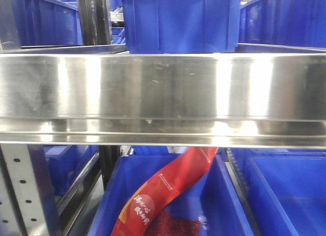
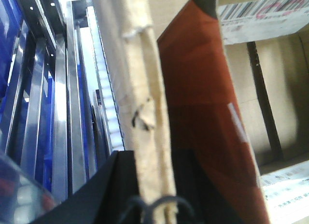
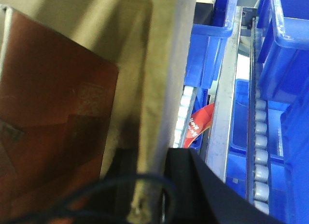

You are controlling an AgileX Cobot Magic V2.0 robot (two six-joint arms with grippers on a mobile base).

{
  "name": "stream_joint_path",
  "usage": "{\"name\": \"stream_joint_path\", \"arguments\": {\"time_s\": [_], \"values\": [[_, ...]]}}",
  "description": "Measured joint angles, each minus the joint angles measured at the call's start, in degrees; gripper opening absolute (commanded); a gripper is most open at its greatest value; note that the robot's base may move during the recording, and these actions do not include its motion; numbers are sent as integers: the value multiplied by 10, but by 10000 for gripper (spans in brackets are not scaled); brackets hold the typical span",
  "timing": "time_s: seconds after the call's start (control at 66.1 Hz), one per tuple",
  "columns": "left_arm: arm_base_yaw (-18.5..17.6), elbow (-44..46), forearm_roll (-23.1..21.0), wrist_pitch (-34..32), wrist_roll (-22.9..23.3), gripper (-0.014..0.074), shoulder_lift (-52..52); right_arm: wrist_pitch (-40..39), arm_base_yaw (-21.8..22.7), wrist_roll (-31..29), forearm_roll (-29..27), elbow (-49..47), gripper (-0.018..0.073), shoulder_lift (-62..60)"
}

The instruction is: Stack two boxes on right shelf middle

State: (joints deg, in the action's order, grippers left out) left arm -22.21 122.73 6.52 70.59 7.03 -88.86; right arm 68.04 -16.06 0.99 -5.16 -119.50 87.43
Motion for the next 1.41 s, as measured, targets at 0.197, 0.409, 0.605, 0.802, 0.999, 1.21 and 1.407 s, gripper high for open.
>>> {"name": "stream_joint_path", "arguments": {"time_s": [0.197,0.409,0.605,0.802,0.999,1.21,1.407], "values": [[0,0,0,0,0,-111,0,0,0,0,0,0,-155,0],[0,0,0,0,0,-111,0,0,0,1,0,0,-155,0],[0,0,0,0,0,-111,0,0,0,1,0,0,-155,0],[0,0,0,0,0,-111,0,0,0,-1,0,0,-155,0],[0,0,0,0,0,-111,0,0,0,-1,0,0,-155,0],[0,0,0,0,0,-111,0,0,0,-1,0,0,-155,0],[0,0,0,-4,0,-111,0,0,0,0,-1,0,-155,0]]}}
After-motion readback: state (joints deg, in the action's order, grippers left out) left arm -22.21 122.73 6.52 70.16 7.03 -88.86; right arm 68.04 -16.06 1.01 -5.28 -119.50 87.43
